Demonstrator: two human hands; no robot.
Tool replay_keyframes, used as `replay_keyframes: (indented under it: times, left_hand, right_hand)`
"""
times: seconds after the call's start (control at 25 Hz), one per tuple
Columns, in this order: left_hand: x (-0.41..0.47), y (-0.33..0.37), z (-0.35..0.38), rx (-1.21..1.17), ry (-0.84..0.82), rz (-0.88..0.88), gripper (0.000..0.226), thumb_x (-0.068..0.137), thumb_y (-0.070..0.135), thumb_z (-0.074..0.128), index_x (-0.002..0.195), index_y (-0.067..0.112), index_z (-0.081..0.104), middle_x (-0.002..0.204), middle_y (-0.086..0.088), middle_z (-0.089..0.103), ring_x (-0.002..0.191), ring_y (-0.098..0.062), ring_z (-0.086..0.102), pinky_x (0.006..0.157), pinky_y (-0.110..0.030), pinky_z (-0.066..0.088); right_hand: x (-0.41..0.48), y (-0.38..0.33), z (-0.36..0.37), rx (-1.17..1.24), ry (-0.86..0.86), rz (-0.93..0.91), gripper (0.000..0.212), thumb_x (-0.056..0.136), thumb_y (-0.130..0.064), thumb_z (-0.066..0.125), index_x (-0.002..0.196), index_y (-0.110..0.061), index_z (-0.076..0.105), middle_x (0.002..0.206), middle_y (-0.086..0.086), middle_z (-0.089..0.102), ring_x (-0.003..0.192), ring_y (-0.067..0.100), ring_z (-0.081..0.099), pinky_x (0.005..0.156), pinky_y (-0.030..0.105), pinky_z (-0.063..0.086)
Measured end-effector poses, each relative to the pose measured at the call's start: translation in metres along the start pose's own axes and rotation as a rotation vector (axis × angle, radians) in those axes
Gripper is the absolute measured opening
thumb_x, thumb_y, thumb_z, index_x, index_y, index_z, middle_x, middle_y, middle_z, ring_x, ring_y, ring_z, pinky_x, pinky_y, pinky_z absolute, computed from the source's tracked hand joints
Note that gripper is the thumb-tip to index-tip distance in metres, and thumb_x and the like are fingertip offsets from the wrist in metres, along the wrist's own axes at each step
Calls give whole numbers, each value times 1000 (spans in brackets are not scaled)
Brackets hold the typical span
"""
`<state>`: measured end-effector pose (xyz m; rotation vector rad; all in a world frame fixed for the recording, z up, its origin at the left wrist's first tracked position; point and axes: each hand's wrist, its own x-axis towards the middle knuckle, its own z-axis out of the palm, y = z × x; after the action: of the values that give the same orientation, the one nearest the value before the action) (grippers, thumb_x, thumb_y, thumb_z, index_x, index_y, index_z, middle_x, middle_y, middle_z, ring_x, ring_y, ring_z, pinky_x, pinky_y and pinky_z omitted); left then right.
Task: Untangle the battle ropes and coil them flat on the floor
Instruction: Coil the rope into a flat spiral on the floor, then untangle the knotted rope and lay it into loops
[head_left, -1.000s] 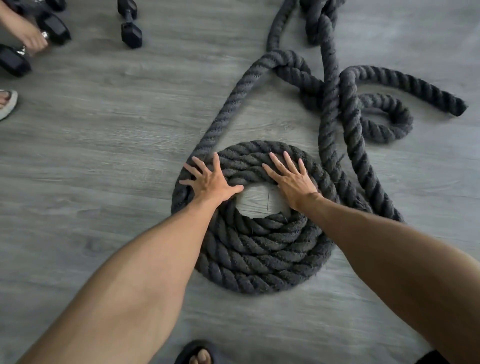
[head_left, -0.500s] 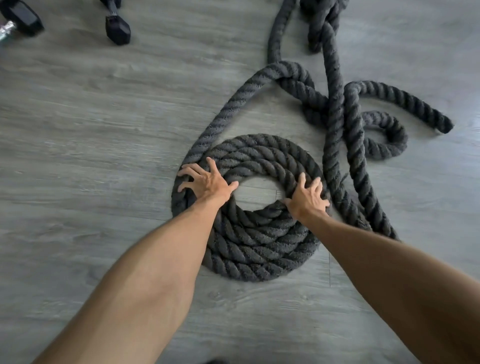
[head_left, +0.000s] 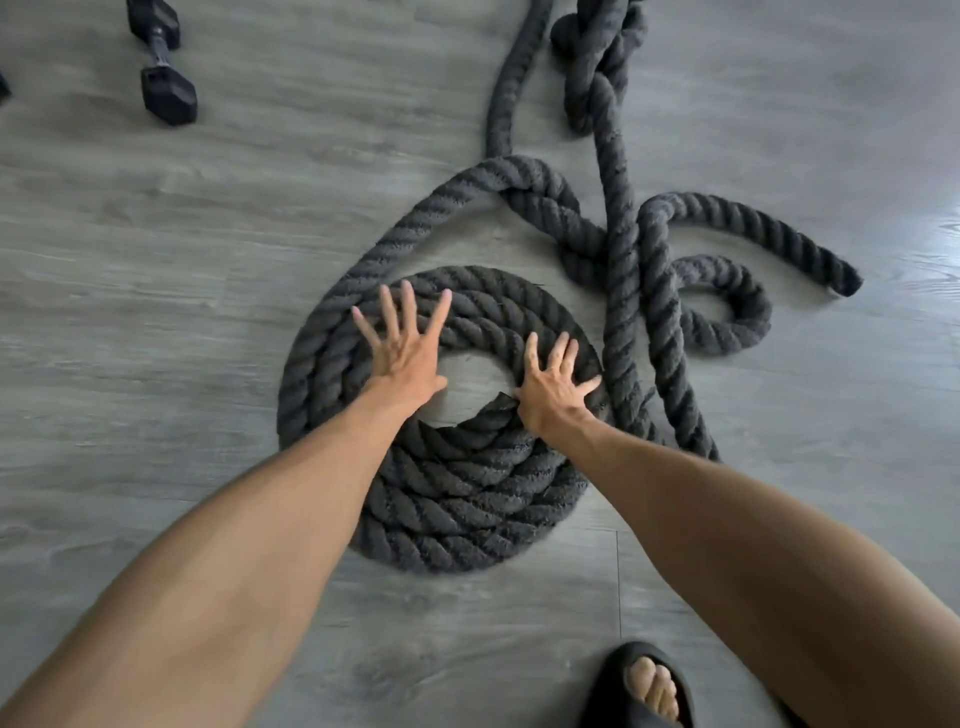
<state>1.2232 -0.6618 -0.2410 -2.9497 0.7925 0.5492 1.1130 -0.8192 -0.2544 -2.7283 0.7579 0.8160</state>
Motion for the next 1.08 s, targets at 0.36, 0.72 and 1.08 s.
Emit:
replay_keyframes:
  times: [0.36, 0.72, 1.08]
  left_hand:
    - [43, 148, -23, -261, 82, 134, 53, 95, 38, 51, 142, 18, 38, 154, -16, 33, 145, -35, 21, 114, -65, 15]
    - [58, 179, -9, -121, -59, 323, 51, 93, 44, 54, 137, 18, 47, 151, -6, 35, 142, -23, 23, 108, -48, 29]
    - [59, 165, 2, -39, -115, 392, 88, 91, 59, 54, 158, 22, 10, 166, 2, -5, 151, -12, -8, 120, -38, 9]
  right_hand:
    - [31, 79, -156, -414, 223, -372, 31, 104, -25, 38, 127, -9, 51, 116, 17, 65, 108, 39, 64, 83, 42, 47]
    - [39, 98, -80, -304, 378, 13, 89, 89, -55, 57, 156, -15, 14, 139, 23, 34, 128, 38, 32, 99, 58, 34]
    - [39, 194, -81, -224, 511, 111, 84, 87, -19, 60, 158, -23, 16, 132, 18, 42, 119, 35, 42, 94, 56, 41]
